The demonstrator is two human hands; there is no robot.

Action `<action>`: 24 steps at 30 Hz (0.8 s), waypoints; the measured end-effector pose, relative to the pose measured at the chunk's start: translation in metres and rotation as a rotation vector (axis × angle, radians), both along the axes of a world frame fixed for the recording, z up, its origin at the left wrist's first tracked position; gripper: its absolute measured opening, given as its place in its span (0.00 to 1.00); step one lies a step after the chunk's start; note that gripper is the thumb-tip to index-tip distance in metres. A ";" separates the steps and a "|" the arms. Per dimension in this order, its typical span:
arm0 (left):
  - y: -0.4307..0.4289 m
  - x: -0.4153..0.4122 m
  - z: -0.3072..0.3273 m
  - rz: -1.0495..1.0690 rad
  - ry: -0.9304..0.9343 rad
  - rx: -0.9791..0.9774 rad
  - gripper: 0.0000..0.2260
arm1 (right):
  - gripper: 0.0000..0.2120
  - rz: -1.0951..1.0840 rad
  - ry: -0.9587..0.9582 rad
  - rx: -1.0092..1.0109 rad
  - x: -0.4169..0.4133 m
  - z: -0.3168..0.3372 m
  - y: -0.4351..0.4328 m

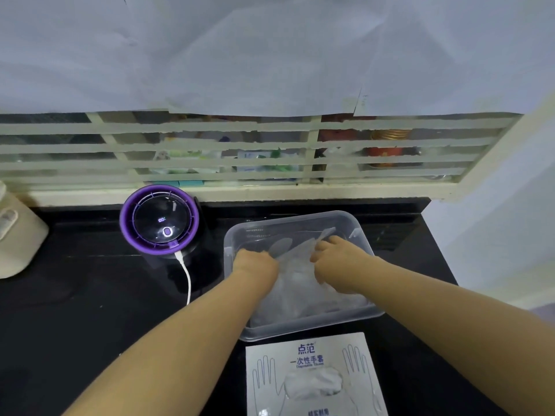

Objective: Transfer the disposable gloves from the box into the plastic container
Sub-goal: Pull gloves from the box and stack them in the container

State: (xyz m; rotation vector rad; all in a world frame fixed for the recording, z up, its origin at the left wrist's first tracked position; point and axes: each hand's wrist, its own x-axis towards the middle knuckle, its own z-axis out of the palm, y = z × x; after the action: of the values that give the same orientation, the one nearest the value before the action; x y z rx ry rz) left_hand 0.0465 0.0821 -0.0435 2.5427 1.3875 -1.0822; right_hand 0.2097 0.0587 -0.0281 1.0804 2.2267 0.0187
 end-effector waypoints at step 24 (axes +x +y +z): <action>0.010 -0.004 -0.008 -0.216 0.130 0.195 0.23 | 0.25 -0.135 0.031 0.099 -0.015 0.029 0.001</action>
State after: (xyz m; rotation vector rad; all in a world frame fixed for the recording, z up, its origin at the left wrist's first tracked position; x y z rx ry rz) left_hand 0.0423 0.0918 -0.0511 2.8649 1.3304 -1.2200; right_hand 0.1947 0.0596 0.0005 1.2910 2.1947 0.0552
